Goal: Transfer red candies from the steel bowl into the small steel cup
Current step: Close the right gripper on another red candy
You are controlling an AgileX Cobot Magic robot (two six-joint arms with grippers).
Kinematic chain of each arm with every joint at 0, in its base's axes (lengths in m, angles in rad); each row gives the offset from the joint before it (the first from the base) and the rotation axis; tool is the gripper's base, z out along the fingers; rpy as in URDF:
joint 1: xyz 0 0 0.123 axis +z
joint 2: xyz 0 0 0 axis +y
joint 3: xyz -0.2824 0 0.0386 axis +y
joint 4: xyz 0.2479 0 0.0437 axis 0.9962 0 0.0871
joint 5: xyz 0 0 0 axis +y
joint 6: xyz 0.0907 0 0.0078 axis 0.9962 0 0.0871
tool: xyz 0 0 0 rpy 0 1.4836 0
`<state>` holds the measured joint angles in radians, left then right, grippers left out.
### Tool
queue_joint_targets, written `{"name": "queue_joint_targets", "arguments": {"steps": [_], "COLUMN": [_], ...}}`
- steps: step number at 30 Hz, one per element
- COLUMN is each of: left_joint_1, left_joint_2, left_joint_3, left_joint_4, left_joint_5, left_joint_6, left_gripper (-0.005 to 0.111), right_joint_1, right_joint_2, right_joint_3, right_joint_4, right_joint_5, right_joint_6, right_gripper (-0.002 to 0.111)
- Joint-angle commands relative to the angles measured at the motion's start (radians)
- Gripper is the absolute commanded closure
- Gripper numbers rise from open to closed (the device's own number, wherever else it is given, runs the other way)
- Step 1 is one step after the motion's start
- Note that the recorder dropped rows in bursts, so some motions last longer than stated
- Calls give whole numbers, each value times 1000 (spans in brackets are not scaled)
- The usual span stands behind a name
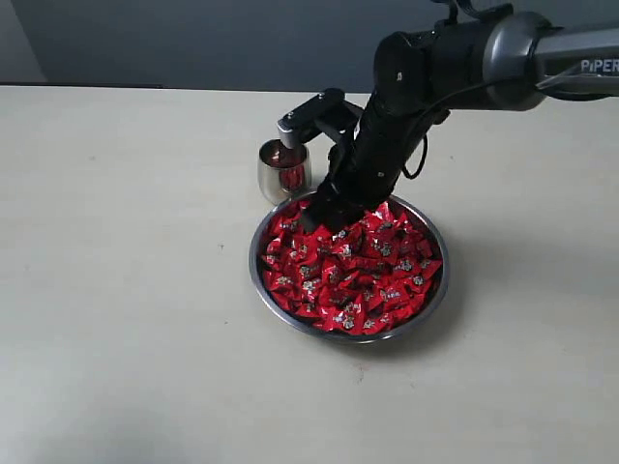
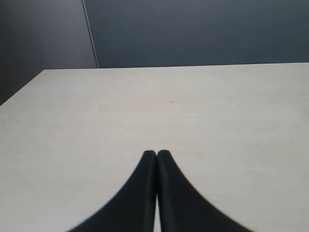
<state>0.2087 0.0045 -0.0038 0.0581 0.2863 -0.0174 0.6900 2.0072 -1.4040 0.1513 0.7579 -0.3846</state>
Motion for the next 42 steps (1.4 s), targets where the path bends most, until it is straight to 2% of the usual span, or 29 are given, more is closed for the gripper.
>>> {"name": "queue_joint_targets", "arguments": {"steps": [1, 12, 22, 42], "left_joint_1": [-5, -5, -5, -5], "left_joint_2": [-4, -4, -4, -4], "left_joint_3": [4, 4, 4, 4], "left_joint_4": [6, 6, 6, 6], "left_joint_5": [-2, -2, -2, -2], "left_joint_6": [-3, -3, -3, -3], "left_gripper": [106, 106, 106, 106], "right_joint_1": [-2, -2, 33, 31], "right_joint_2": [15, 73, 99, 123], "right_joint_3": [-23, -95, -95, -95], "right_joint_4": [-78, -90, -78, -131], "right_joint_5": [-5, 47, 47, 92], "right_joint_6": [-8, -8, -11, -8], "right_gripper": [74, 74, 74, 74]}}
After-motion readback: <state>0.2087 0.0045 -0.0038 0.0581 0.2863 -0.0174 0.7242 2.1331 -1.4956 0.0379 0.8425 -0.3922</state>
